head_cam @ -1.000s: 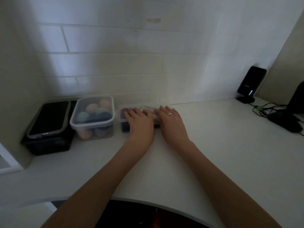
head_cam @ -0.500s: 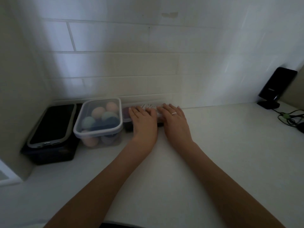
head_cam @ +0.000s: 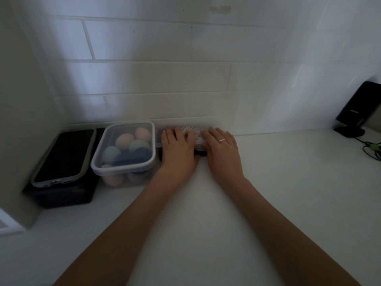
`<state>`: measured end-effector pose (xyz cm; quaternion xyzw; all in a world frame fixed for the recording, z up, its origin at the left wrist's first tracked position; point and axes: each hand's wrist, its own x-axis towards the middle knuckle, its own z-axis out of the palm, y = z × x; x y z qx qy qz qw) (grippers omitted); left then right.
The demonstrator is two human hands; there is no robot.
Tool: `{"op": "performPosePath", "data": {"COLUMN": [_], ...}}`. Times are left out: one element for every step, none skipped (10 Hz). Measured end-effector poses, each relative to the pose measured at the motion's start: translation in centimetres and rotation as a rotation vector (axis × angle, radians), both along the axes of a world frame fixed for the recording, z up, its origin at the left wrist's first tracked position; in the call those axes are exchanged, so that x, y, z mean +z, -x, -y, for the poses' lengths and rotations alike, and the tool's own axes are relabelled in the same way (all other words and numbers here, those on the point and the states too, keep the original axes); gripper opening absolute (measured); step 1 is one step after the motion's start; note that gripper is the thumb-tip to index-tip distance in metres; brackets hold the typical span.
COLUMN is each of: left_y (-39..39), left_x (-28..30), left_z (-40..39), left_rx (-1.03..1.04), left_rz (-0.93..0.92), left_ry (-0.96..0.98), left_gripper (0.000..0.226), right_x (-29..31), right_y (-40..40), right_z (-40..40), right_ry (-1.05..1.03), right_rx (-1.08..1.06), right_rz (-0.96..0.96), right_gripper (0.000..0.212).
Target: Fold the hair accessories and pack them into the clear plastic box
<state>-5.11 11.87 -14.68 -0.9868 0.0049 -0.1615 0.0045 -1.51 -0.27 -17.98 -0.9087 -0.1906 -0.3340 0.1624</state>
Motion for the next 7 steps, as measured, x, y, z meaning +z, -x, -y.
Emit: {"op": "performPosePath", "data": {"left_y": [0.0, 0.2, 0.2, 0.2, 0.1, 0.7, 1.3], "left_x": [-0.1, -0.2, -0.4, -0.3, -0.4, -0.2, 1.4], "left_z": [-0.1, -0.1, -0.2, -0.1, -0.4, -0.8, -1.4], "left_rx": [-0.006, -0.008, -0.005, -0.008, -0.024, -0.094, -0.190], "left_rz": [0.028, 0.064, 0.094, 0.081, 0.098, 0.105, 0.140], "left_ry": [0.001, 0.006, 0.015, 0.033, 0.050, 0.151, 0.615], "left_gripper": [0.070, 0.066, 0.064, 0.064, 0.062, 0.054, 0.043], "right_x": [0.1, 0.3, 0.3, 0.3, 0.1, 0.4, 2.9], "right_y": [0.2, 0.7, 0.8, 0.8, 0.6, 1.5, 1.8], "right_z": [0.1, 0.3, 0.4, 0.5, 0.7, 0.7, 1.7], "right_ry": [-0.014, -0.029, -0.027, -0.042, -0.024, -0.039, -0.437], "right_rx": [0.030, 0.053, 0.056, 0.085, 0.099, 0.173, 0.323], "right_rz": [-0.016, -0.039, 0.030, -0.001, -0.024, -0.098, -0.256], "right_gripper": [0.040, 0.045, 0.041, 0.041, 0.042, 0.042, 0.043]}}
